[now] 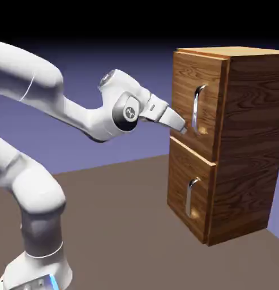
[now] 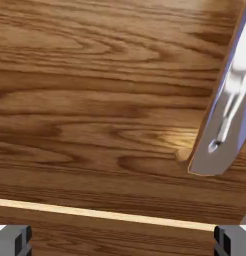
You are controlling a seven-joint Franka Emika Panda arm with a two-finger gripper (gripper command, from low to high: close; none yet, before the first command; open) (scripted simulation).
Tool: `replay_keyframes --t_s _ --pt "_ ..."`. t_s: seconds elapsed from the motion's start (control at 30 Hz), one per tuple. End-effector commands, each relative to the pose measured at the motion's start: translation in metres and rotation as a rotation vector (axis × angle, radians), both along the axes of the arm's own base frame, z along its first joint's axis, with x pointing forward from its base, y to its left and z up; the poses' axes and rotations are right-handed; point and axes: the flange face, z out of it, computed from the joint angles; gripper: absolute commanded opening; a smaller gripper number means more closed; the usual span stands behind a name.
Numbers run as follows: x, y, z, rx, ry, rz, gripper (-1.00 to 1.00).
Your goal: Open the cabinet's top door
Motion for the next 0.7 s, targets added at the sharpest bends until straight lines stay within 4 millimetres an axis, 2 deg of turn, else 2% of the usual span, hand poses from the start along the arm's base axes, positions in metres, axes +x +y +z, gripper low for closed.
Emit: replay_keyframes --t_s 0.0,0.33,0.67 --pt "-0.002 0.001 0.001 -0.002 -0.010 0.000 0.00" --pt "-0.016 0.001 0.011 -0.016 -0.124 -0.009 0.00" --pt "-0.024 -0.010 0.012 -0.004 -0.267 -0.019 0.00"
